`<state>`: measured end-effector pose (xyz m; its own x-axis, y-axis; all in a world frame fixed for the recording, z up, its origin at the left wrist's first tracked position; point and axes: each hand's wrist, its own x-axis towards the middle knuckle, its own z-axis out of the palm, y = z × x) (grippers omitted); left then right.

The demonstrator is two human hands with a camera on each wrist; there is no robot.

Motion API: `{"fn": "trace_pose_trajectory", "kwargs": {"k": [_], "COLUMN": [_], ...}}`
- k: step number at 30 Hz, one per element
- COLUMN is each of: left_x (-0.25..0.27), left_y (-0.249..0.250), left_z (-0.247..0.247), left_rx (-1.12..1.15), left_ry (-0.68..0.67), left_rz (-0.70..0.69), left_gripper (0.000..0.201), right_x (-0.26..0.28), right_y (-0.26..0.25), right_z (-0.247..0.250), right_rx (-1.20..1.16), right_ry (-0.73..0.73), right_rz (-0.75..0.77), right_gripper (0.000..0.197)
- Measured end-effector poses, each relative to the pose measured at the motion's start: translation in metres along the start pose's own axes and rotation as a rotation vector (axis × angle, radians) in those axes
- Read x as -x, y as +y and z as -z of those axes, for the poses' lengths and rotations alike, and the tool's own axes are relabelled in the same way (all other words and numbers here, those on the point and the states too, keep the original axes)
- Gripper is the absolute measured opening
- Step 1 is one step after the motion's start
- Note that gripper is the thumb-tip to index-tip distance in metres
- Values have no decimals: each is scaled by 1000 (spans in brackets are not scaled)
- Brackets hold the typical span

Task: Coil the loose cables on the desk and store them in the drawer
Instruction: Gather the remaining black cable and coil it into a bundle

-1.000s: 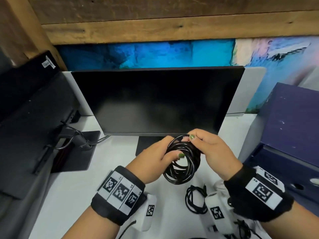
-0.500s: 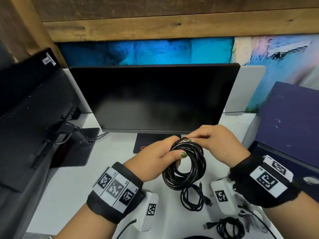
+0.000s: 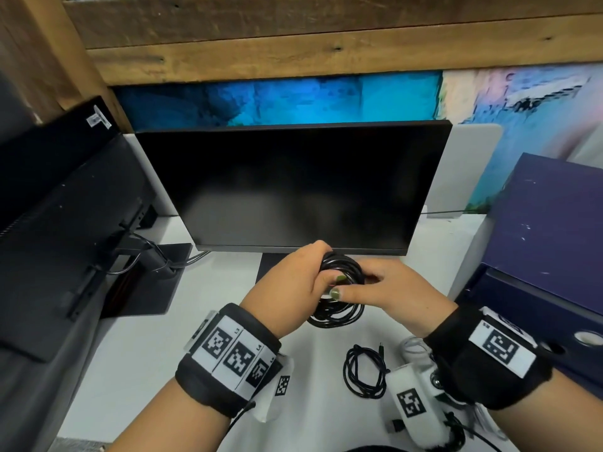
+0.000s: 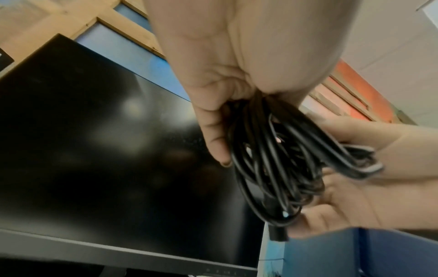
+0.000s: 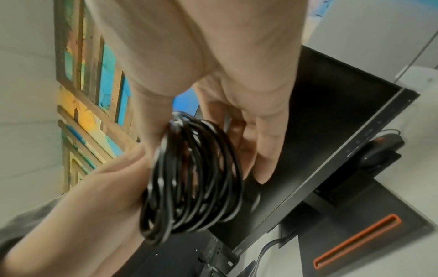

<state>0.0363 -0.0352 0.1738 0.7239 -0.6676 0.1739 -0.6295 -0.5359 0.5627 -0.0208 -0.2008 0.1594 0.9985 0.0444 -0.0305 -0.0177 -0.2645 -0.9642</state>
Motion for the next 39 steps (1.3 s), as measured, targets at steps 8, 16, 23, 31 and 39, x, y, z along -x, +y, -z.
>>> {"fn": "trace_pose_trajectory", "kwargs": {"k": [8,16,23,31,39], "left_x": [0,1,6,0,0], "left_y": [7,6,0,-8,-14], "left_z": [-8,1,-4,3,4], "left_rx": [-71,-142,-83,-78,-129], "left_ry": [34,-24,-12,-56,-3], "left_rz": [-32,-88,-36,-65,-106], "left_gripper": [17,23,28,29,30], "right_x": [-3,-2,-4,-12,-8], "right_y": [11,11,10,5,-4], "right_z": [-7,-10,-10,-5,-13], "right_rx": [-159,-395,-557,-486,-1], "right_ry": [124,61,-50,-103,21], "right_rz": [-54,-53,-63,-67,77], "right_gripper": [45,58,64,67,61]}}
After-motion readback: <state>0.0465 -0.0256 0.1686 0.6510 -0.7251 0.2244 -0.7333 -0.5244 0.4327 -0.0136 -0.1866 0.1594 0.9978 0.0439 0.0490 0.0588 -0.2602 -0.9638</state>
